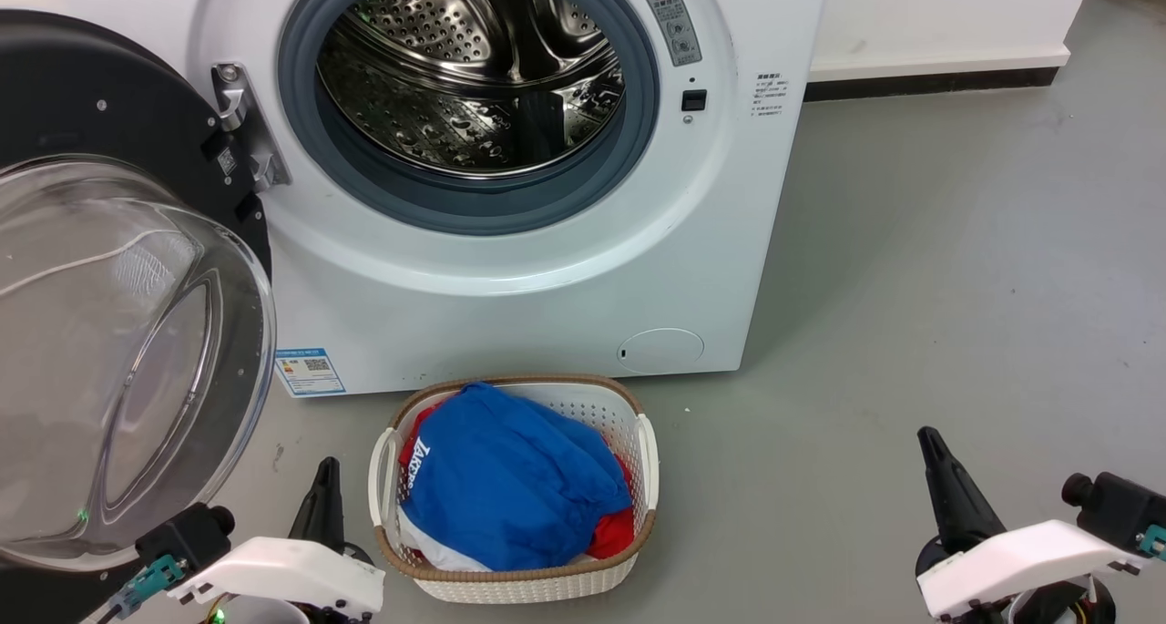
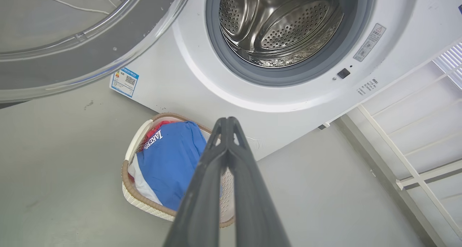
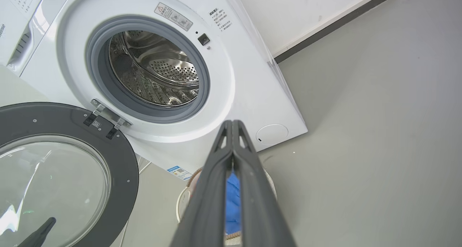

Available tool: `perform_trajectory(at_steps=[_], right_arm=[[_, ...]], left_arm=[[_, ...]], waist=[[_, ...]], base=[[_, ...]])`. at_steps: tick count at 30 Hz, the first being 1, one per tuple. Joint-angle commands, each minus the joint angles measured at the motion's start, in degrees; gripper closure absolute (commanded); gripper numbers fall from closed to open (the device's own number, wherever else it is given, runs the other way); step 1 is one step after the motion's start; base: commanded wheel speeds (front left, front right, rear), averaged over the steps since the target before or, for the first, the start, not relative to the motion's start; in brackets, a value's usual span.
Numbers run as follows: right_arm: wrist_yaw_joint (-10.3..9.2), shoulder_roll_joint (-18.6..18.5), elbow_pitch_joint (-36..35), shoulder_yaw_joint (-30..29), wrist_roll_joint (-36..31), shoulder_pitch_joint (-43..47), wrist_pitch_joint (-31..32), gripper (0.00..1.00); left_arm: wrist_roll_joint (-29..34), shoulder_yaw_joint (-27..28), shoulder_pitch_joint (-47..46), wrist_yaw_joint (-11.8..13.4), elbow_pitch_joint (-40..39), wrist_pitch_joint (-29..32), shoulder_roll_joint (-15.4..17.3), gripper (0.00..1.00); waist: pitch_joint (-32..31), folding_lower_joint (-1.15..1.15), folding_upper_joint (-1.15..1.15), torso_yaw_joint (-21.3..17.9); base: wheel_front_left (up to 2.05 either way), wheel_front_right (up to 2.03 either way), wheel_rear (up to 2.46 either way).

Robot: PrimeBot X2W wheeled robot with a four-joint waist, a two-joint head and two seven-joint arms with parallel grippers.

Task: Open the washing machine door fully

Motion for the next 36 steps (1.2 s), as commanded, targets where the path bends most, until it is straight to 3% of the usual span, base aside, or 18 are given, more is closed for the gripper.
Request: perform_trajectory(at_steps=[1,36], right_arm=[[0.00,-0.24,-0.37,-0.32,2.20,-1.87,0.27,1.00],[0.00,-0.07,2.59,-2.76,27.96,-4.55,2.89,1.00]], left_arm=[[-1.77,0.90,-1.59,-0.50,-0.83,0.40,-0.16,1.00],[-22.59,6.67,-2.85,-5.59,-1.01,6.77,-3.38,1.00]], waist=[[0.01,0.00,0.00,0.05],[0.20,0.00,0.00,1.20]], base=[[0.00,0.00,0.00],[0.00,0.00,0.00]])
